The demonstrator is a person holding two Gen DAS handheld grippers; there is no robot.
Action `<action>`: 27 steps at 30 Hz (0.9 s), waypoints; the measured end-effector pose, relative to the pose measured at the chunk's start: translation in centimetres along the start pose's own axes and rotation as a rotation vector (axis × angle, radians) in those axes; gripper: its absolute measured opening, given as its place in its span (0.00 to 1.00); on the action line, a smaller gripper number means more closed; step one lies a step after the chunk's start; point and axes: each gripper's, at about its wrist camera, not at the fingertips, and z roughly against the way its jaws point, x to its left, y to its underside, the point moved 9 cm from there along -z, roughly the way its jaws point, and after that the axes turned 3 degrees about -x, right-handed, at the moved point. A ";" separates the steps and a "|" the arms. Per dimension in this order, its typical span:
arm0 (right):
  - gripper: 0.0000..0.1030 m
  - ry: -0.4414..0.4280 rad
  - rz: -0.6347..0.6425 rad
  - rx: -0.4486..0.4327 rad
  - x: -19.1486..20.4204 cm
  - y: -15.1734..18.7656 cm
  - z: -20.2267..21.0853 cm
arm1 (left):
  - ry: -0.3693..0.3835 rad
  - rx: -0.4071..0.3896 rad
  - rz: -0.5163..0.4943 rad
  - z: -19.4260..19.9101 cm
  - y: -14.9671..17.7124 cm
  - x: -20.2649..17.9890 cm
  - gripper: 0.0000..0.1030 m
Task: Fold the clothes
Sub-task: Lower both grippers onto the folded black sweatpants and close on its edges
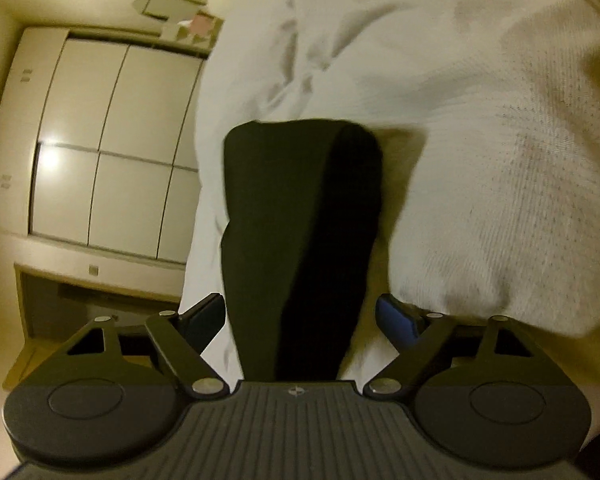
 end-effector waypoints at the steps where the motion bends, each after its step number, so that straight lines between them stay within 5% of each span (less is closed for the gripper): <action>1: 0.80 0.003 -0.008 -0.004 -0.3 -0.2 -0.3 | 0.011 -0.006 0.010 -0.4 -0.2 0.1 0.77; 8: 0.73 -0.023 0.029 -0.035 -0.1 -1.5 -2.3 | 0.122 -0.024 0.137 -4.3 -2.3 0.9 0.70; 18: 0.61 -0.055 0.120 -0.053 0.9 -2.6 -6.3 | 0.164 0.035 0.132 -8.1 -3.6 1.2 0.59; 22: 0.40 -0.045 0.152 -0.054 0.8 -2.7 -8.1 | 0.171 0.079 0.097 -9.6 -4.2 1.1 0.36; 27: 0.35 -0.005 0.133 -0.038 0.6 -2.8 -8.3 | 0.185 0.135 0.119 -9.0 -4.7 1.4 0.19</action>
